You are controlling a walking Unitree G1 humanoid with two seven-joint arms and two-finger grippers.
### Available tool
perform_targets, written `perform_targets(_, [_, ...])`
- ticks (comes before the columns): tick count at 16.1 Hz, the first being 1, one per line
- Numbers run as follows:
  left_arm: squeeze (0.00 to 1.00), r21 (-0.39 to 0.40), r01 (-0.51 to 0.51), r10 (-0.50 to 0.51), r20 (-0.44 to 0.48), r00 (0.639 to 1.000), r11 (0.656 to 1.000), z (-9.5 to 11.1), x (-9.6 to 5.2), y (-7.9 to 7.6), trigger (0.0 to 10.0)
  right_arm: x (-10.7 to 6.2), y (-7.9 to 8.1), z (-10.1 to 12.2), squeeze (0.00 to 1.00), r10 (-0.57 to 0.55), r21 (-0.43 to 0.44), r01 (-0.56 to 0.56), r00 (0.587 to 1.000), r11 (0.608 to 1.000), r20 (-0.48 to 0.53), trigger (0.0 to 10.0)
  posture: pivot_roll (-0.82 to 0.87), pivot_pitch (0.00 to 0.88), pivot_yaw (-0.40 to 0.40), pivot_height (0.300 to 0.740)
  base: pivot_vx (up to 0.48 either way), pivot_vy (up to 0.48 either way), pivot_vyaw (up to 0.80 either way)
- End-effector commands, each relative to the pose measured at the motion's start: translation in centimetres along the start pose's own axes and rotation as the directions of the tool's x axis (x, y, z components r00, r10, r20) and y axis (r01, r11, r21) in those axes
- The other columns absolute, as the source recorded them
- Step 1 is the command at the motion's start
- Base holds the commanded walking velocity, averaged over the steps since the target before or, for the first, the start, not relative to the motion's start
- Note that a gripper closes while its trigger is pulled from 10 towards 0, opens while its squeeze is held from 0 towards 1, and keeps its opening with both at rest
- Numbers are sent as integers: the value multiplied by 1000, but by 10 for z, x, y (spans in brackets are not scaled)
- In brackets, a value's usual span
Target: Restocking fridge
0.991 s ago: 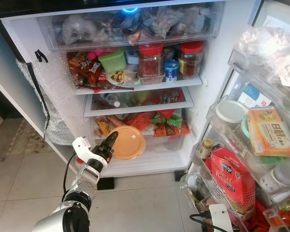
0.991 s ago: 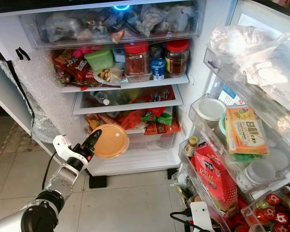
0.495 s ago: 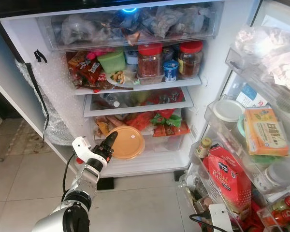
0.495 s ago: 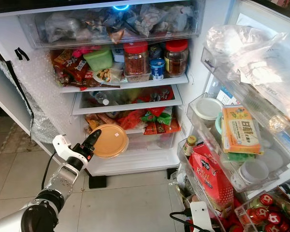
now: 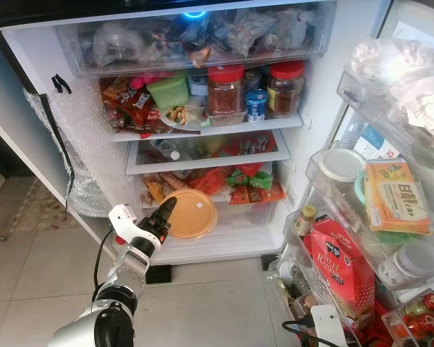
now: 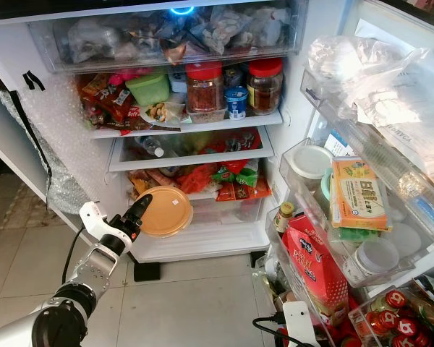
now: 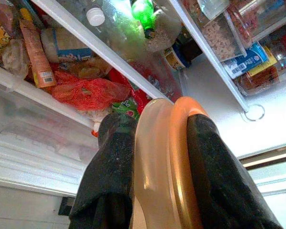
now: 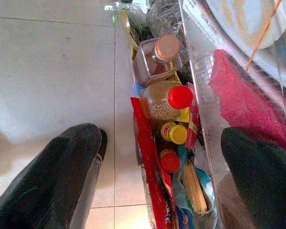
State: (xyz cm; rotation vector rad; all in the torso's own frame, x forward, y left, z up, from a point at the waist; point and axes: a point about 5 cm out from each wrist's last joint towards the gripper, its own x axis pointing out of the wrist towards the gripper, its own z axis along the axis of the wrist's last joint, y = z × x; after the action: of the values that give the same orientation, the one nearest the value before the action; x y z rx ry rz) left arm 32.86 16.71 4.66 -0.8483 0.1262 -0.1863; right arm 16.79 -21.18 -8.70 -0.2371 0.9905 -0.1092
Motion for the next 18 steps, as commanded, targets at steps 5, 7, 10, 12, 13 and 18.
perform_targets(5, [0, 0, -6, 6, 18, 1000, 1000, 5, 2, 0, 10000, -1, 1, -4, 0, 3, -14, -3, 1000, 1000, -12, 10000, -76, 60, 68, 740, 215, 0, 0])
perform_targets(7, [0, 0, -5, 5, 19, 1000, 1000, 5, 2, -1, 10000, -1, 1, -4, 0, 3, -14, -3, 1000, 1000, -13, 10000, -75, 61, 67, 740, 289, 0, 0])
perform_targets(10, [0, 0, -5, 5, 22, 1000, 1000, 6, 3, -2, 10000, -1, 1, -3, 0, 4, -15, -5, 1000, 1000, -12, 10000, -81, 63, 69, 740, 294, 0, 0])
perform_targets(12, [0, -1, -3, 3, 22, 1000, 1000, 7, 4, -2, 10000, -1, 1, -3, 0, 3, -13, -3, 1000, 1000, -10, 10000, -82, 65, 70, 740, 294, 0, 0])
perform_targets(13, [0, 1, 0, 0, 21, 1000, 1000, 7, 5, -3, 10000, -1, 1, -3, 0, 4, -13, -4, 1000, 1000, -10, 10000, -82, 65, 70, 740, 296, 0, 0])
perform_targets(18, [0, -1, 8, -8, 21, 1000, 1000, 6, 6, -5, 10000, -1, 1, -3, 0, 3, -11, -3, 1000, 1000, -11, 10000, -83, 72, 68, 740, 295, 0, 0])
